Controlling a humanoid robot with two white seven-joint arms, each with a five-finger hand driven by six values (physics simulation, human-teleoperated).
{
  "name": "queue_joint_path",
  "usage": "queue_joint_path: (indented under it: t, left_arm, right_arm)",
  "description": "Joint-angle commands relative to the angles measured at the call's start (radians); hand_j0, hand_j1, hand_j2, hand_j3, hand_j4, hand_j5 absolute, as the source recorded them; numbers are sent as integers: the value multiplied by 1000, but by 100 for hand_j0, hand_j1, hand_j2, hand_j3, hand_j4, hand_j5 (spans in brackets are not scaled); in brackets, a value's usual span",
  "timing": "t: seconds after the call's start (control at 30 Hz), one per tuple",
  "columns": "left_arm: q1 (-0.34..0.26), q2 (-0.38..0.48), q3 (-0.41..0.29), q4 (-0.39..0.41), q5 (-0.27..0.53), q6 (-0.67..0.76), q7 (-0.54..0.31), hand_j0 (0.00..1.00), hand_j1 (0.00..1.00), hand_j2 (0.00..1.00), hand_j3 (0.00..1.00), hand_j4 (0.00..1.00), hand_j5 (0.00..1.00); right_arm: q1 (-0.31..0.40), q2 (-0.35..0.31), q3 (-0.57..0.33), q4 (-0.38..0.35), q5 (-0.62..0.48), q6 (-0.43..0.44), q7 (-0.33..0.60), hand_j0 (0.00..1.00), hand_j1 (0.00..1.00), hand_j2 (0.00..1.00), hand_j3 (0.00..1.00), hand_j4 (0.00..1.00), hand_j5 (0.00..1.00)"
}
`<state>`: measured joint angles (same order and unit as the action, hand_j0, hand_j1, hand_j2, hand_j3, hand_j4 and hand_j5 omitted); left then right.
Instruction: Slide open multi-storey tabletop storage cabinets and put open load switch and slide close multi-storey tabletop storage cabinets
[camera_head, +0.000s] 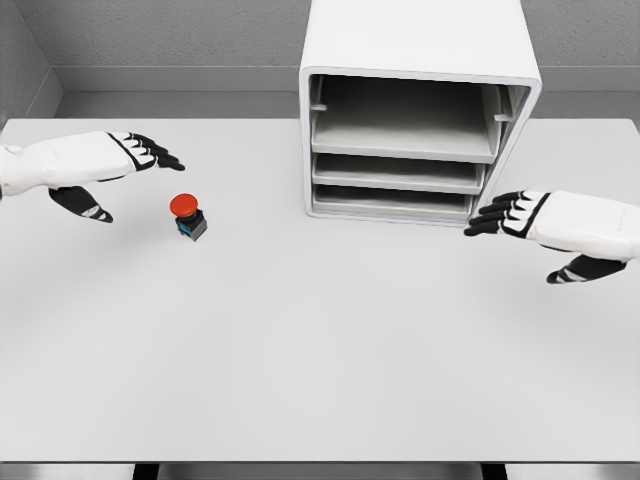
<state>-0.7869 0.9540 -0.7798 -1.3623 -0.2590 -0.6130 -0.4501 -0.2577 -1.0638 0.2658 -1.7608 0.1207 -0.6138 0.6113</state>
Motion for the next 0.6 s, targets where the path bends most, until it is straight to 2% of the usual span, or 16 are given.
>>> queue_joint_path:
  t: [0.0,0.2,0.23,0.33,0.4,0.57]
  left_arm:
    - [0,2,1,0,6,2,-1,100,100,100,100,100,100]
    - [0,3,-1,0,6,2,-1,100,100,100,100,100,100]
    - [0,2,-1,0,6,2,-1,100,100,100,100,100,100]
    - [0,0,-1,0,6,2,-1,100,100,100,100,100,100]
    - [0,-1,-2,0,6,2,-2,100,100,100,100,100,100]
    - [0,-1,-2,0,6,2,-2,100,100,100,100,100,100]
  right_arm:
    - [-2,2,18,0,-6,3,0,100,100,100,100,100,100]
    - [-11,13,19,0,-6,3,0,100,100,100,100,100,100]
    - [-44,25,42,0,-6,3,0,100,100,100,100,100,100]
    - [-221,85,236,0,-6,3,0,100,100,100,100,100,100]
    - [-259,104,262,1,-6,3,0,100,100,100,100,100,100]
    - [-319,127,259,1,-6,3,0,100,100,100,100,100,100]
